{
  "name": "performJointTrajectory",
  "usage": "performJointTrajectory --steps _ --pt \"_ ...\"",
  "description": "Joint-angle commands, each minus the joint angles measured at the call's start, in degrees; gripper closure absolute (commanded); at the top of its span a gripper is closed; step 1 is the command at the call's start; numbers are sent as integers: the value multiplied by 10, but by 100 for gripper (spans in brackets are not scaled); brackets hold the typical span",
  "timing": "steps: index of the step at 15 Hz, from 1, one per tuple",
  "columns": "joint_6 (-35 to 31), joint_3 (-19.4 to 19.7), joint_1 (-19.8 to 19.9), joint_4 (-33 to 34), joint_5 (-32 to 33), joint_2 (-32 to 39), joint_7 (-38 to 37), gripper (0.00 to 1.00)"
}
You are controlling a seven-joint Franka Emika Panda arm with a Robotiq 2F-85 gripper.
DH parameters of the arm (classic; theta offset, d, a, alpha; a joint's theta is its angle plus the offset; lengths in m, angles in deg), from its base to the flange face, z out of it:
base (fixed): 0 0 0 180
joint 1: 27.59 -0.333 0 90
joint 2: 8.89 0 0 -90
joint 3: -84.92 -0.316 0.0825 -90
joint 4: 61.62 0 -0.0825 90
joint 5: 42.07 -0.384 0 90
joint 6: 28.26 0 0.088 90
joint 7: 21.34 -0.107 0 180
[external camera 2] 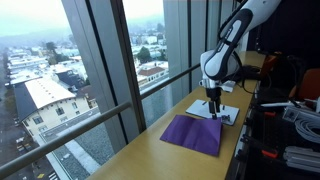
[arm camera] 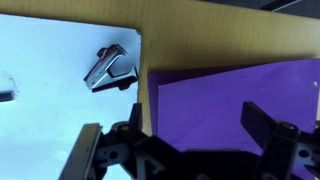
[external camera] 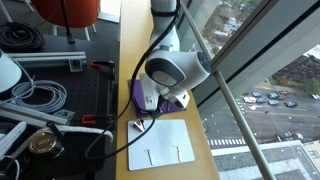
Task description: Open the purple paper file to the left
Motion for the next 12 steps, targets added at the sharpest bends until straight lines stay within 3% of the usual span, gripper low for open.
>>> performJointTrajectory --steps 1,9,10,12 --pt "-8 -12 11 35 17 37 -18 0" --pt "-6 -15 18 50 21 62 -24 2" --pt "-6 -16 18 48 21 61 -23 19" --pt "-7 -15 18 46 21 62 -24 32"
